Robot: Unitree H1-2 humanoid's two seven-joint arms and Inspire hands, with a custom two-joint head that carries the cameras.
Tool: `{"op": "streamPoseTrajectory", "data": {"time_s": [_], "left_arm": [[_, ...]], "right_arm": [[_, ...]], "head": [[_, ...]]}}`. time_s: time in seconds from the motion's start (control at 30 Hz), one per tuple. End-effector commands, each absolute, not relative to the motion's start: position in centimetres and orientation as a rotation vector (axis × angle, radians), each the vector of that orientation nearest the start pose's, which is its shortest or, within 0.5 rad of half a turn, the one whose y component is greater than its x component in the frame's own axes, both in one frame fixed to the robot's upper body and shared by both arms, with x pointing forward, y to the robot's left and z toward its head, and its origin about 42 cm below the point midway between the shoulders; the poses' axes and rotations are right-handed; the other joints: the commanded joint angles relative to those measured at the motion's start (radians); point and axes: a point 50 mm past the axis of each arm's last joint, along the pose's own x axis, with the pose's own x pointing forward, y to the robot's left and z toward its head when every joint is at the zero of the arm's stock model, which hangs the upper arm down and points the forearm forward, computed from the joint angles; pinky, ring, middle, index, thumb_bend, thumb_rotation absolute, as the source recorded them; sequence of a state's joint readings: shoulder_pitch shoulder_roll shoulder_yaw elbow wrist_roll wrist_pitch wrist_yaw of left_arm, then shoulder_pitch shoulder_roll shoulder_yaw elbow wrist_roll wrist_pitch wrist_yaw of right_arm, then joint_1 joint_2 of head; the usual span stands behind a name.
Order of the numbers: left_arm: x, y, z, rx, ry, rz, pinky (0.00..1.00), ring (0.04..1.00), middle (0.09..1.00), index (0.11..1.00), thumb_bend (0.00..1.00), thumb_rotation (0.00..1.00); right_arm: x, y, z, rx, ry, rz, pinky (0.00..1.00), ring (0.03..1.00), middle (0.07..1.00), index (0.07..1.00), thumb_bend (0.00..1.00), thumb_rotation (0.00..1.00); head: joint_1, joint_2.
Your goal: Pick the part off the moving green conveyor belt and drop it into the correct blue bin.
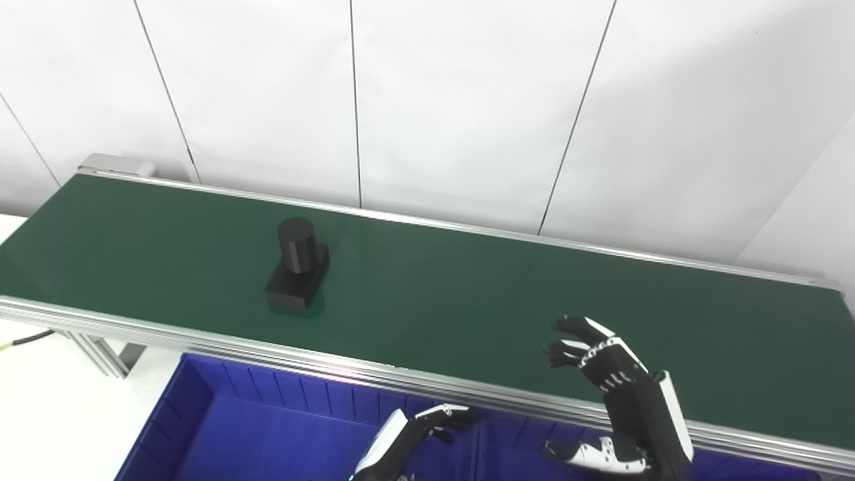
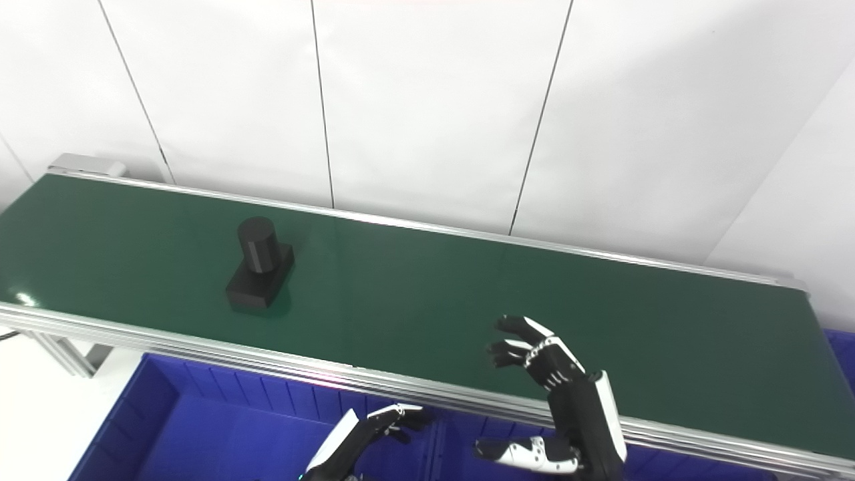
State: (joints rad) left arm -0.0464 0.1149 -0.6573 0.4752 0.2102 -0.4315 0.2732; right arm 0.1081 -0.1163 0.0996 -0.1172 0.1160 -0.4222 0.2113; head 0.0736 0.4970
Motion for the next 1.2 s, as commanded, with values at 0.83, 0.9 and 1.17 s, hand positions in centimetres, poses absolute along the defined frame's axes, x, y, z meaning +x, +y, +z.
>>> {"op": "streamPoseTrajectory", "data": {"time_s": [0.83,0.9,1.17], "left_arm": [[24.0,10.1,-0.1,0.302,-0.111,-0.461,0.67,0.752,0.774,0.74,0.88,0.13],[24.0,10.1,-0.2,0.306,-0.111,-0.46,0.66,0.751,0.773,0.739,0.88,0.13],[24.1,10.0,-0.3,0.318,-0.116,-0.459,0.65,0.742,0.769,0.739,0.88,0.15]], "right_arm": [[34.7,-18.6,12.2,-0.047,-0.421,0.264,0.64,0.711,0.814,0.825,0.94,0.23],[35.3,-18.4,12.3,-0.057,-0.417,0.263,0.64,0.705,0.809,0.814,0.95,0.23],[37.9,-17.3,12.4,-0.057,-0.391,0.272,0.61,0.697,0.802,0.801,0.96,0.25]], "head": [[-0.012,-0.034],[-0.013,-0.037],[-0.014,-0.042]]}}
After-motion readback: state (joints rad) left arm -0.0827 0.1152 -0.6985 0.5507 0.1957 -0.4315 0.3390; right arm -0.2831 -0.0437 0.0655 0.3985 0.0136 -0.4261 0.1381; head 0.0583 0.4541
